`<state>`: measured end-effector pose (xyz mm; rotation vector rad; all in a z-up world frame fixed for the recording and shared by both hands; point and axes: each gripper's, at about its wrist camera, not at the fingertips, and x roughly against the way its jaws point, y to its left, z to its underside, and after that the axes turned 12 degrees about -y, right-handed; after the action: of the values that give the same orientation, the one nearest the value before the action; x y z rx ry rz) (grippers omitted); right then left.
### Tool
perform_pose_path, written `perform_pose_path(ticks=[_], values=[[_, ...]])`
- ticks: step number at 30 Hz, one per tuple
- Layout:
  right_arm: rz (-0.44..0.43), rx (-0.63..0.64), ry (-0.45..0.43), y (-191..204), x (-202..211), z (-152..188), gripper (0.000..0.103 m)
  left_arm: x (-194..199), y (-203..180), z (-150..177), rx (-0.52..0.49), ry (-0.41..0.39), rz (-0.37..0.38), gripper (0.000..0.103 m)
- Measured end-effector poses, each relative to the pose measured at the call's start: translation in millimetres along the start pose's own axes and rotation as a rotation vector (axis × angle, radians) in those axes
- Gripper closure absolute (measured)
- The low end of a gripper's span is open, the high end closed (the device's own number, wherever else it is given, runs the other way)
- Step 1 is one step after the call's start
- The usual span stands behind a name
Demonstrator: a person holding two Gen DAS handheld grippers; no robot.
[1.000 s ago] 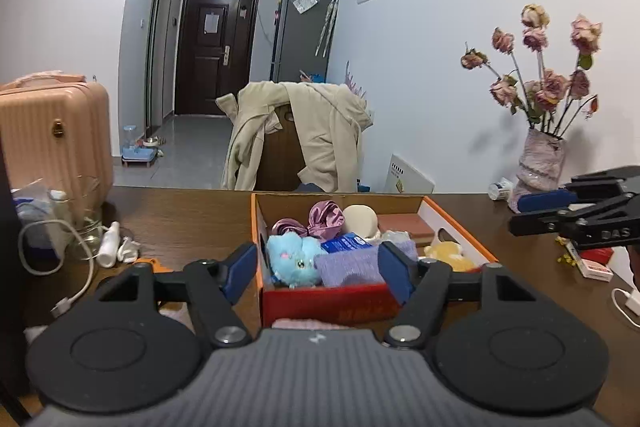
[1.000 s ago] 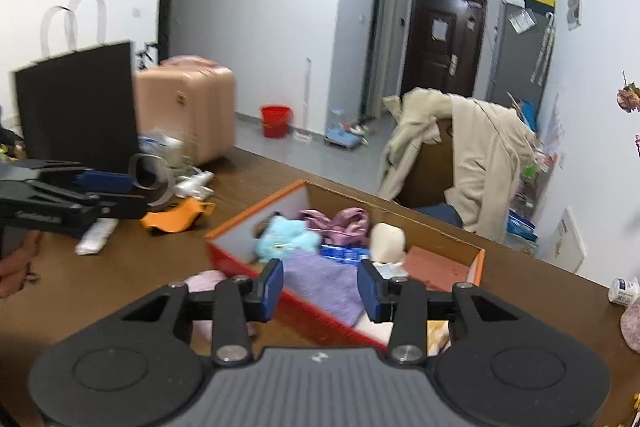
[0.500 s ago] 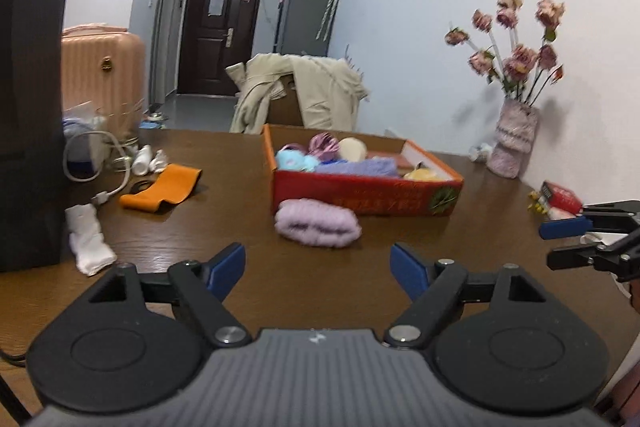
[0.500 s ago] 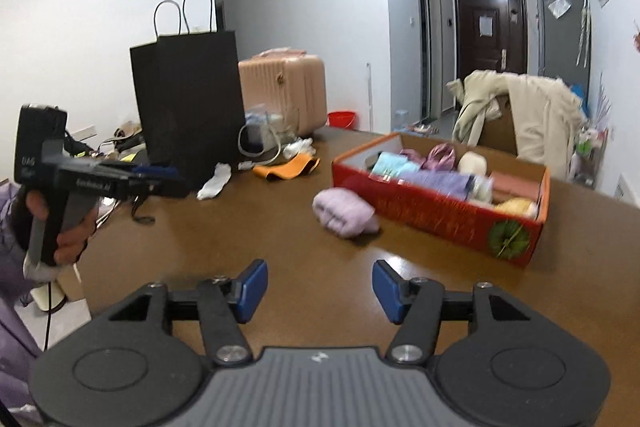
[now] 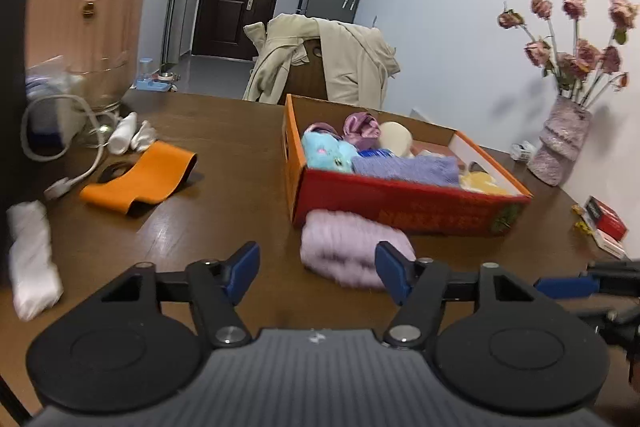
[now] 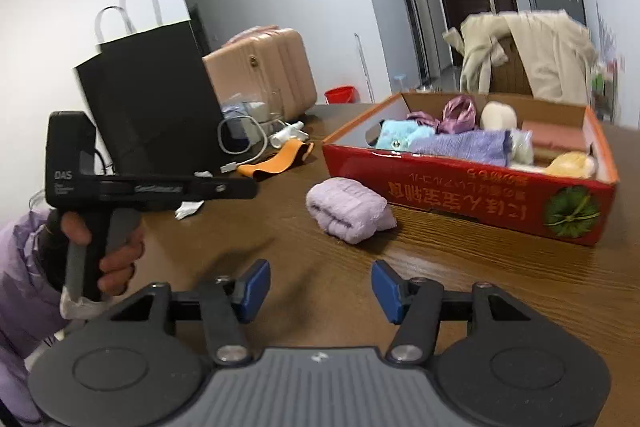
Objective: Organize soft objects
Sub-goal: 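Withdraw both grippers from the box toward the pink rolled towel, then grasp the pink rolled towel with both grippers and lift it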
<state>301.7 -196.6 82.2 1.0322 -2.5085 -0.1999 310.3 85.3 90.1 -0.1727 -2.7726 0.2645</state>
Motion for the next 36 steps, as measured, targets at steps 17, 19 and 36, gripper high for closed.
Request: perform_pose_path(ticks=[17,19,36], values=[[0.038,-0.058,0.024,-51.2,-112.6,-2.4,0.077,-65.3,18.0,24.7,0.243,0.125,0.127,0.078],[0.007,-0.085,0.010,-55.3,-109.7,-5.6,0.071,-63.1,13.3,27.1,0.204,0.080,0.127,0.075],[-0.005,-0.156,0.006,-72.6,-133.6,3.7,0.088,-81.2,21.1,36.5,0.224,0.081,0.128,0.072]])
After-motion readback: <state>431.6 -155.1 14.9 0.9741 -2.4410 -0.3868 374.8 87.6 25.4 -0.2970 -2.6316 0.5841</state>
